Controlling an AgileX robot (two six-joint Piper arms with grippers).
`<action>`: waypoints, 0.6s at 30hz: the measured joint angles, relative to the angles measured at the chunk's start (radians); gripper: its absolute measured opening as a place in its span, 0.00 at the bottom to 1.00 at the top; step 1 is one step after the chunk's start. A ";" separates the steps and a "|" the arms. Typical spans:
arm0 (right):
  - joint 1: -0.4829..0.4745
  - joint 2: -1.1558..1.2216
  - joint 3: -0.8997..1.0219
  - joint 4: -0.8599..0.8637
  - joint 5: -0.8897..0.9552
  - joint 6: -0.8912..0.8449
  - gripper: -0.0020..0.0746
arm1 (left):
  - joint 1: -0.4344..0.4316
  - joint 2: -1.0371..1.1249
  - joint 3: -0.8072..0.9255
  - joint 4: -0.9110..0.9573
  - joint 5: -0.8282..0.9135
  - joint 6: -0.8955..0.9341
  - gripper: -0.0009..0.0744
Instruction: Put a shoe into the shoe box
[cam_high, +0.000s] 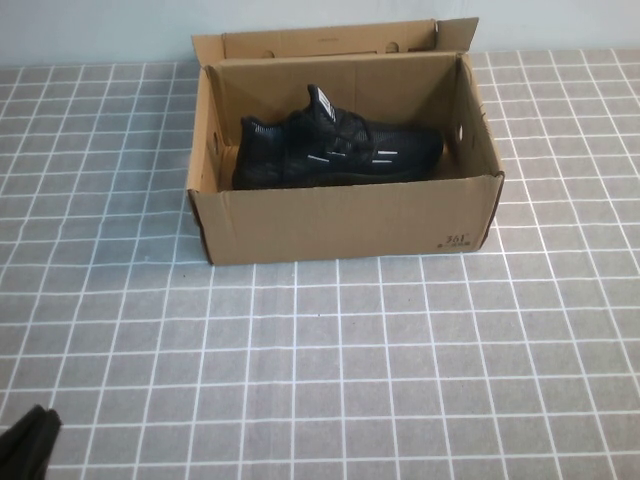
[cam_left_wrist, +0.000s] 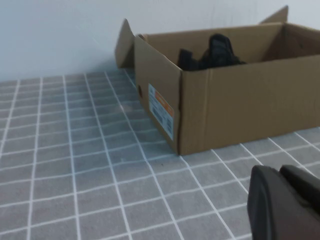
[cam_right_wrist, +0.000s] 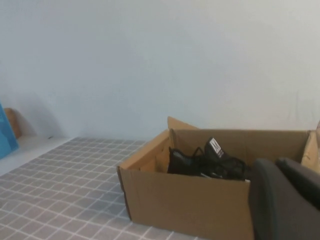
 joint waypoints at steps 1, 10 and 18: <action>0.000 0.000 0.005 0.000 -0.002 0.000 0.01 | 0.000 0.000 0.000 0.000 0.011 0.000 0.01; 0.000 0.000 0.056 0.000 0.030 0.000 0.01 | 0.000 0.000 0.000 0.002 0.035 0.000 0.01; -0.045 0.000 0.086 -0.070 0.050 0.000 0.01 | 0.000 0.000 0.000 0.002 0.035 0.000 0.01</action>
